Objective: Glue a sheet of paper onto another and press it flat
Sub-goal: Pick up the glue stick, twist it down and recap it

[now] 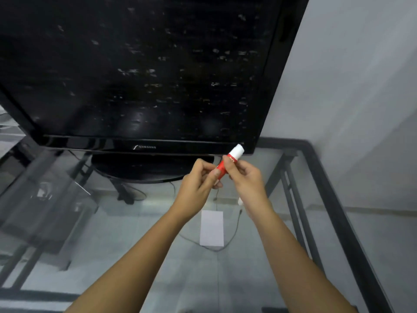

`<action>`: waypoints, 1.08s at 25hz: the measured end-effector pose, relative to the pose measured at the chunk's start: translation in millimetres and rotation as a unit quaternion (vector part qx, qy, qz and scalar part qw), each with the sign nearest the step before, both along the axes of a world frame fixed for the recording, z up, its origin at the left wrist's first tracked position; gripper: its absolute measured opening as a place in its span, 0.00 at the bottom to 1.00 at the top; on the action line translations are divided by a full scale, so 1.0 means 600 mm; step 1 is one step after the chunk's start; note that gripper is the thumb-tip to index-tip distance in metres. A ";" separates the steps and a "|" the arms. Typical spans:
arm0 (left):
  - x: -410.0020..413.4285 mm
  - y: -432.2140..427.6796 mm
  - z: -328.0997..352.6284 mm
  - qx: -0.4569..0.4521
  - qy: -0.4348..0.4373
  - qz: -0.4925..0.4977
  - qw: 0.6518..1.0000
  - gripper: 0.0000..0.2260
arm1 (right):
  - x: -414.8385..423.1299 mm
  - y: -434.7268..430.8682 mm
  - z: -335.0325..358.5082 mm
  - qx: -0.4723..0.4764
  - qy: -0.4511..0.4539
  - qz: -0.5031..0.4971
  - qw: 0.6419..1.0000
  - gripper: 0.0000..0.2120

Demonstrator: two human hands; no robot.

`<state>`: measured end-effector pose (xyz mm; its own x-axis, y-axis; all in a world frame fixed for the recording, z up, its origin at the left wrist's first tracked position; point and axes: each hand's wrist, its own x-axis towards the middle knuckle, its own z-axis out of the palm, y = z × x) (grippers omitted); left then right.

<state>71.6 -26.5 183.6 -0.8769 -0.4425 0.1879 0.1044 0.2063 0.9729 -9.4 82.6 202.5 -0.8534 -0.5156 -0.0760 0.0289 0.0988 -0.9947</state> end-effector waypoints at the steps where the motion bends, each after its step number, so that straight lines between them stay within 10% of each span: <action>1: 0.005 0.002 0.010 -0.002 0.016 -0.004 1.000 0.07 | 0.005 -0.001 0.009 -0.023 -0.012 -0.010 1.000 0.21; 6: 0.027 0.021 0.027 -0.011 0.066 0.063 0.996 0.08 | 0.019 -0.001 0.028 -0.075 -0.043 -0.026 0.996 0.21; 8: 0.032 0.021 0.037 0.225 0.038 0.016 0.973 0.10 | 0.023 0.000 0.032 -0.092 -0.049 -0.014 0.995 0.20; 11: 0.036 0.009 0.067 0.603 -0.074 -0.095 0.789 0.09 | 0.030 -0.003 0.032 -0.093 -0.038 -0.012 0.995 0.24; 17: 0.048 0.027 0.060 0.279 0.000 -0.004 0.960 0.12 | 0.042 -0.011 0.035 -0.101 -0.023 -0.032 0.994 0.23; 21: 0.050 0.013 0.072 0.294 -0.135 -0.003 0.946 0.23 | 0.052 -0.012 0.038 -0.098 -0.021 -0.030 0.995 0.22; 27: 0.051 0.026 0.062 0.241 -0.031 0.011 0.970 0.17 | 0.062 -0.008 0.045 -0.106 -0.024 -0.071 0.992 0.22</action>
<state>102.2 -10.8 220.8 -0.8692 -0.4843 -0.0992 0.0427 -0.2735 0.9609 28.0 77.7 229.8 -0.9170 -0.3984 -0.0213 0.0754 -0.1207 -0.9898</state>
